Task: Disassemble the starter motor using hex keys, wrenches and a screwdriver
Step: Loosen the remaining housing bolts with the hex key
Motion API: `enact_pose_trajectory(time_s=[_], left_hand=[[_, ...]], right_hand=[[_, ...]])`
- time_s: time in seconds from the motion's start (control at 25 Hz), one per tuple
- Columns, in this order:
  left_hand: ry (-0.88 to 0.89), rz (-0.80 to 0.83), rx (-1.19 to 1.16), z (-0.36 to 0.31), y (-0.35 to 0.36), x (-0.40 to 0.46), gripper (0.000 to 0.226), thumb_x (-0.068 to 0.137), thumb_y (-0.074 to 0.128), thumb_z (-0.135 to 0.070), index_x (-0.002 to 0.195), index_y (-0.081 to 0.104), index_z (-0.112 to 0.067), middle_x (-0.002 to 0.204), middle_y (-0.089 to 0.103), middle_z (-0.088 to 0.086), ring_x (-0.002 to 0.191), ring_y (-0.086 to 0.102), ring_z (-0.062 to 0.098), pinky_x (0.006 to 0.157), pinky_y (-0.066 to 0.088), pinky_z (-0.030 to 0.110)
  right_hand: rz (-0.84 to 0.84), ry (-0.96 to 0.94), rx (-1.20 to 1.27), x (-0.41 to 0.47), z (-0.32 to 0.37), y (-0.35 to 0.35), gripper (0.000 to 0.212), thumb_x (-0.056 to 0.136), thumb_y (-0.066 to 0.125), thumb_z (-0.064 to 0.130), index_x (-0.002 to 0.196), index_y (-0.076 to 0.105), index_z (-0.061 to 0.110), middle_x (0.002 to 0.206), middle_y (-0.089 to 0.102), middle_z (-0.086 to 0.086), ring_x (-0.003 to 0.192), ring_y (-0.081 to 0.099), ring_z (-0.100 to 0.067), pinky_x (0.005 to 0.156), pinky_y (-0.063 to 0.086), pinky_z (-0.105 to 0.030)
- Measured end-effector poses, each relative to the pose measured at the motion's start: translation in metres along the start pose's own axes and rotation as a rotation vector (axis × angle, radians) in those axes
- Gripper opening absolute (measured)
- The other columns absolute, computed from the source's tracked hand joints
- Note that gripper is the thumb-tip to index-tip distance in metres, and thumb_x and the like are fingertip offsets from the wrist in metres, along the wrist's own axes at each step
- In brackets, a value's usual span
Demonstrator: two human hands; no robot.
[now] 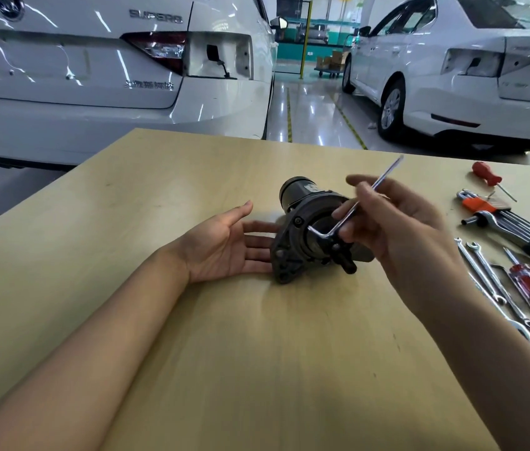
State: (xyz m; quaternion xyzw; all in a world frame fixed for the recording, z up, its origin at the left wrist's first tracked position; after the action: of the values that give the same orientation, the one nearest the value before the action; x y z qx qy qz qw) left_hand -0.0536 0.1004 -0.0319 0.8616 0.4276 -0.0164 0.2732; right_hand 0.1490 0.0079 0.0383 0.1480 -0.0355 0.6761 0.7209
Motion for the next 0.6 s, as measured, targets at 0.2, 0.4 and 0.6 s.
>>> enact_pose_trajectory(time_s=[0.2, 0.4, 0.6], left_hand=[[-0.005, 0.014, -0.009, 0.0003, -0.0029, 0.0011, 0.054, 0.094, 0.037, -0.048, 0.111, 0.06, -0.002, 0.099, 0.067, 0.02, 0.086, 0.068, 0.032, 0.078, 0.058, 0.041], [-0.002, 0.028, -0.001, 0.0004, -0.0033, 0.0017, 0.054, 0.091, 0.04, -0.048, 0.112, 0.06, -0.002, 0.1, 0.067, 0.021, 0.088, 0.068, 0.032, 0.079, 0.057, 0.042], [-0.001, 0.035, -0.003, 0.0006, -0.0045, 0.002, 0.054, 0.091, 0.041, -0.048, 0.11, 0.061, -0.002, 0.102, 0.066, 0.022, 0.091, 0.067, 0.033, 0.081, 0.057, 0.043]], right_hand=[[-0.054, 0.052, 0.096, 0.0024, -0.0069, -0.0043, 0.028, 0.1, 0.041, 0.015, 0.089, 0.064, 0.005, 0.069, 0.068, -0.007, 0.058, 0.065, -0.015, 0.06, 0.053, -0.022], [-0.137, 0.019, 0.114, 0.0011, -0.0091, -0.0027, 0.017, 0.099, 0.043, 0.007, 0.092, 0.059, 0.007, 0.069, 0.064, -0.006, 0.059, 0.065, -0.016, 0.062, 0.054, -0.024], [-0.137, 0.027, 0.189, 0.0024, -0.0107, -0.0019, 0.018, 0.1, 0.039, 0.003, 0.092, 0.055, 0.006, 0.072, 0.065, -0.01, 0.06, 0.067, -0.018, 0.063, 0.055, -0.025]])
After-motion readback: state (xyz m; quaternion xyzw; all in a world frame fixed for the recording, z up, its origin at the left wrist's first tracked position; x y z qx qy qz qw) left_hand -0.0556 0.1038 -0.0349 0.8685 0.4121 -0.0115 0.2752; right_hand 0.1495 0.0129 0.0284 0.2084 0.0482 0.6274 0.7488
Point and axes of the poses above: each hand's wrist, its own x-axis towards the middle knuckle, its own y-axis out of the palm, z = x × y, the point moved 1 cm from there along x, towards the middle knuckle
